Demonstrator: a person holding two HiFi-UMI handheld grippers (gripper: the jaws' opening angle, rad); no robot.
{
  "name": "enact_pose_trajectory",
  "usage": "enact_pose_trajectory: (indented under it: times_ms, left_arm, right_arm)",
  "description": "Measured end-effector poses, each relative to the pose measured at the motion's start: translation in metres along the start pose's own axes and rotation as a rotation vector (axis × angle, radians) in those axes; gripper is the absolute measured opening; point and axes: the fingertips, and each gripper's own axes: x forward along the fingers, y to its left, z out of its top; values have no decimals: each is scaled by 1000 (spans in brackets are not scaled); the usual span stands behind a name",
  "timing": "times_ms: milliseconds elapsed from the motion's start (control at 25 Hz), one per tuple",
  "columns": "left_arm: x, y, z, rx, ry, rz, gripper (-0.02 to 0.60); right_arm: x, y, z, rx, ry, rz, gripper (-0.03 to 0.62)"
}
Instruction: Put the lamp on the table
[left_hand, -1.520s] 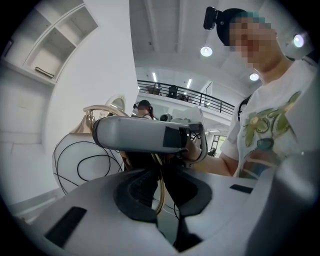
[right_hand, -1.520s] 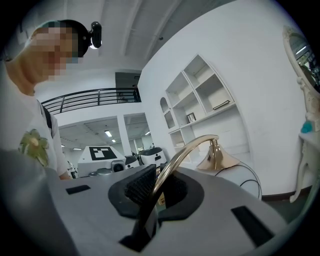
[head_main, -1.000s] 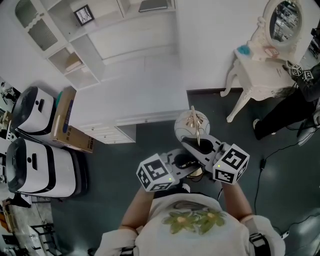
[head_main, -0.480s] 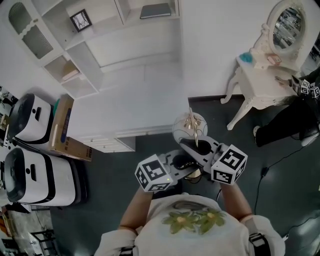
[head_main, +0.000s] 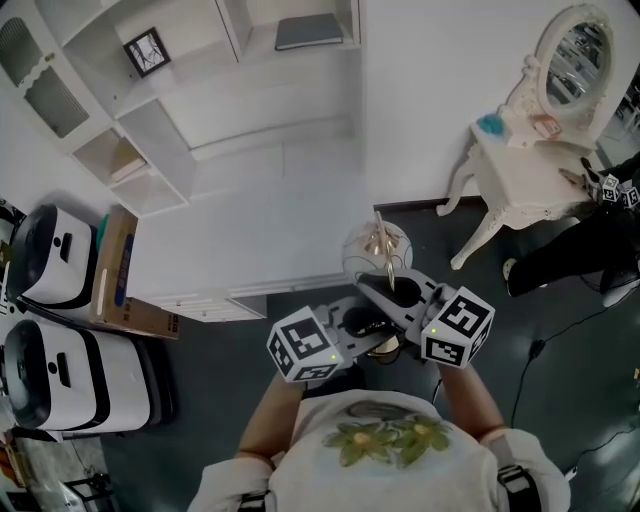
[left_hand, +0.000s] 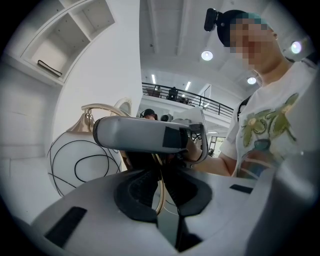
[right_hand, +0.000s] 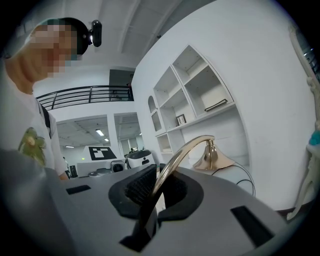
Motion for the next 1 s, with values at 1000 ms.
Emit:
enact_pose_trajectory:
  times_ms: [1000]
  left_arm:
    - [-23, 115, 62, 46, -26, -84, 60]
  right_arm:
    - [79, -89, 64, -45, -50, -34, 44]
